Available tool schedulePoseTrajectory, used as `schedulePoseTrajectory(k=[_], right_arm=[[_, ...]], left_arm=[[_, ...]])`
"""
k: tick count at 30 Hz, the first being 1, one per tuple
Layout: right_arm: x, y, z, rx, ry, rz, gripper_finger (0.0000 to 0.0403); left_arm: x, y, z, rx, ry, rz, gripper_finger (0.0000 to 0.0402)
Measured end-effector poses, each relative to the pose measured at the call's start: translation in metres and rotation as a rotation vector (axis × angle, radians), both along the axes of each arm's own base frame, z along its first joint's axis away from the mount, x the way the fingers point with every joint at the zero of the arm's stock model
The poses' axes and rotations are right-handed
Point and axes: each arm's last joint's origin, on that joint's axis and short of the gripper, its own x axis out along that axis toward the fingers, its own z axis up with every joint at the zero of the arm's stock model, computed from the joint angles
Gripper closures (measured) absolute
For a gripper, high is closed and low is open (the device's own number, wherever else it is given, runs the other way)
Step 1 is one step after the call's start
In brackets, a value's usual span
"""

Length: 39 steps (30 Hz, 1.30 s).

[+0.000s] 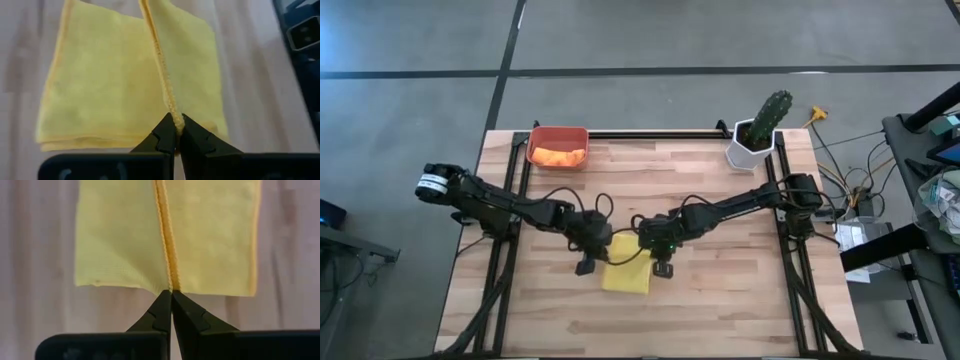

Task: Roll microfiber towels into tight, uniform cylinder then place into a basket
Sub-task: Roll the yellow towel

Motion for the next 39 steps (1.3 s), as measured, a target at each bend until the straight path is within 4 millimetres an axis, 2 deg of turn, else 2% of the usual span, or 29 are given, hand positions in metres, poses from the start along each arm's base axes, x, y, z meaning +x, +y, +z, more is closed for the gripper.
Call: schedulePoseTrajectory(k=[8, 18, 31, 35, 39], right_arm=[[0.000, -0.004, -0.003, -0.078, -0.023, 0.006, 0.0394], [0.003, -0.003, -0.026, -0.081, -0.008, 0.005, 0.0394], [-0.001, -0.006, -0.028, -0.108, 0.026, -0.011, 0.0394], [0.001, -0.005, -0.025, -0.104, 0.016, -0.013, 0.0376], [0.002, -0.005, -0.023, -0.098, 0.000, -0.013, 0.0338]], left_arm=[[-0.002, 0.008, -0.006, 0.078, 0.000, 0.021, 0.0402], [0.000, 0.009, -0.024, 0.095, 0.047, 0.038, 0.0402], [0.011, 0.009, -0.038, 0.142, 0.079, 0.071, 0.0401], [0.008, 0.009, -0.041, 0.147, 0.112, 0.069, 0.0378], [0.009, 0.010, -0.039, 0.164, 0.098, 0.085, 0.0338]])
